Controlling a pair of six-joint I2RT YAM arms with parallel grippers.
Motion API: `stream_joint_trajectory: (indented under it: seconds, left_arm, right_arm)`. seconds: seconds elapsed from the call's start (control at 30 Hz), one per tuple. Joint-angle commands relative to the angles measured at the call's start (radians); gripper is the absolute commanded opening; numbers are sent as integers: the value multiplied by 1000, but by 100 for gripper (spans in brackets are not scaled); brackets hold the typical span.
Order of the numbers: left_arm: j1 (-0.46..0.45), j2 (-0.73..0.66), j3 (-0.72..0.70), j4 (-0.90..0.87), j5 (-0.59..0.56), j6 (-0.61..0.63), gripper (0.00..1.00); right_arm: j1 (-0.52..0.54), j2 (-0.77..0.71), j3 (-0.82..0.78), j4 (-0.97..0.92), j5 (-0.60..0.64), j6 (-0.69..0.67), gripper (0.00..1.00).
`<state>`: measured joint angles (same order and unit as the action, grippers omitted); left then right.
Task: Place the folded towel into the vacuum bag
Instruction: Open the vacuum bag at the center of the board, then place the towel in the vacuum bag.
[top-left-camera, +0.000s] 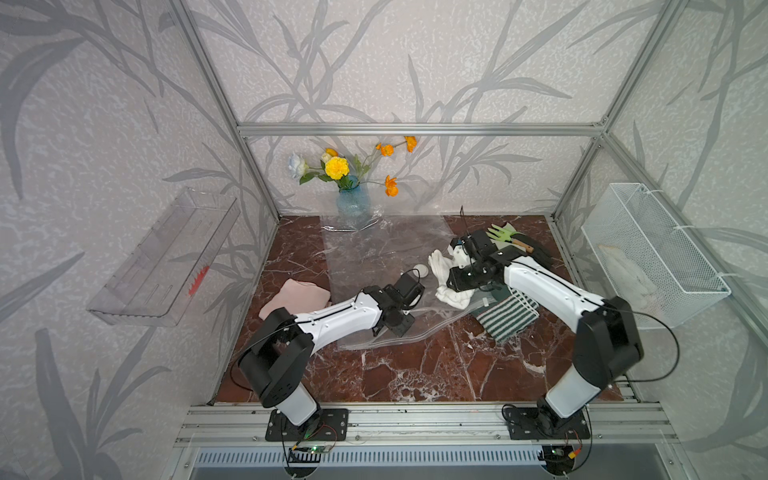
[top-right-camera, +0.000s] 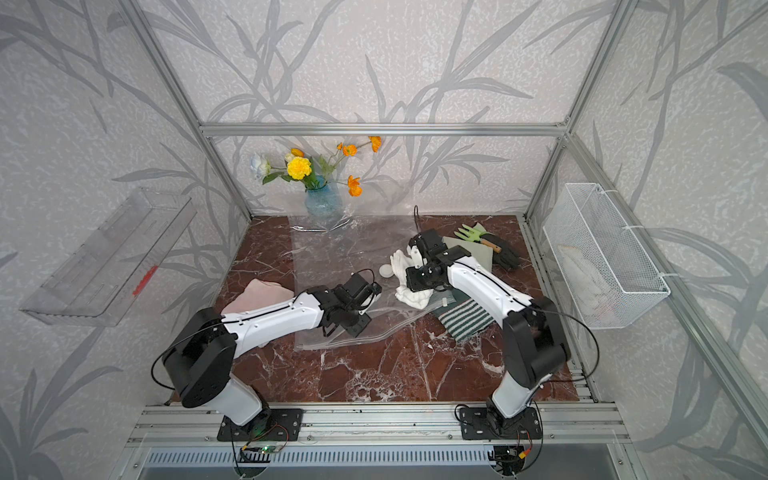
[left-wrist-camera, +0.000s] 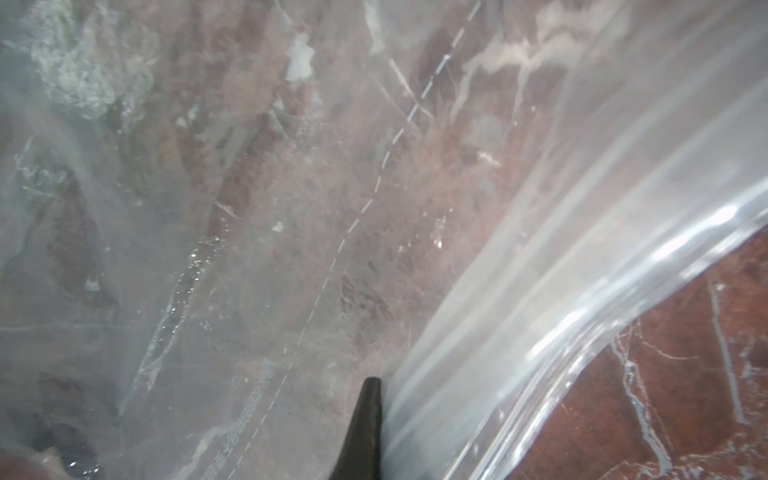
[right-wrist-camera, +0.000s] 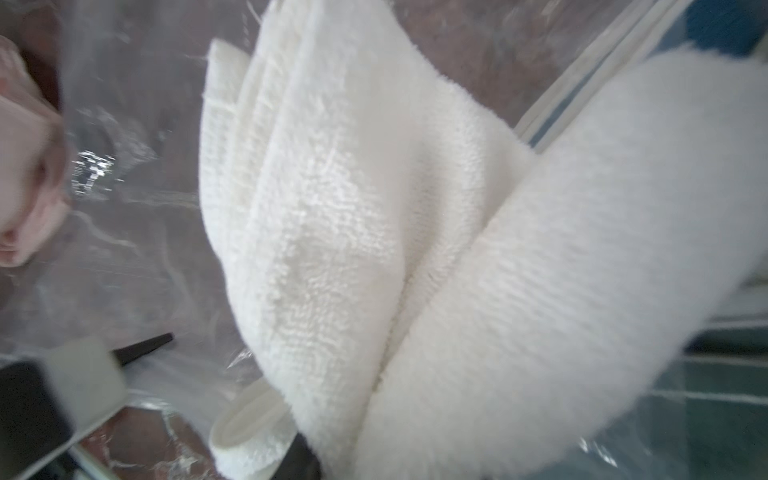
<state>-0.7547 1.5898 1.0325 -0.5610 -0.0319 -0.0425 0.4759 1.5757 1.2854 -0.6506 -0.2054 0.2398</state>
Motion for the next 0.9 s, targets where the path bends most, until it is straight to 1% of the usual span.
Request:
stream_joint_trajectory:
  seconds: [0.0,0.07,0.1,0.17,0.2,0.27,0.3,0.37,0.43,0.5,0.57,0.7,0.87]
  left_arm:
    - [25,-35,48,15,89,-70,0]
    - [39,-39,69,13,103,-102,0]
    - [45,-40,78,17,111,-114,0]
    - [55,-39,99,33,124,-146,0]
    - [57,-37,109,35,124,-161,0]
    - [58,-28,138,36,131,-178,0]
    - [57,-28,149,36,135,-186,0]
    - [58,-34,169,29,138,-196,0]
    - [58,-52,185,18,140,-204,0]
    - [58,-79,195,1,137,-204,0]
    - [60,-114,190,6,137,-200,0]
    - [60,-183,157,46,144,-198,0]
    - [61,-221,194,51,148,-210,0]
  right_arm:
    - [-4,-156,-75,-74,-118,30,0]
    - [6,-264,-139,-78,-184,46,0]
    - [21,-319,-161,-77,-192,53,0]
    - [86,-410,-202,-59,-181,75,0]
    - [126,-428,-205,-56,-179,87,0]
    - [252,-424,-215,-20,-153,103,0]
    - [330,-409,-232,23,-110,105,0]
    - [413,-354,-255,124,-59,105,0]
    - [425,-279,-271,232,-75,101,0]
    - [425,-203,-291,330,-51,99,0]
    - [416,-129,-316,380,-36,95,0]
    - [390,4,-351,336,-39,89,0]
    - [388,95,-382,249,-8,83,0]
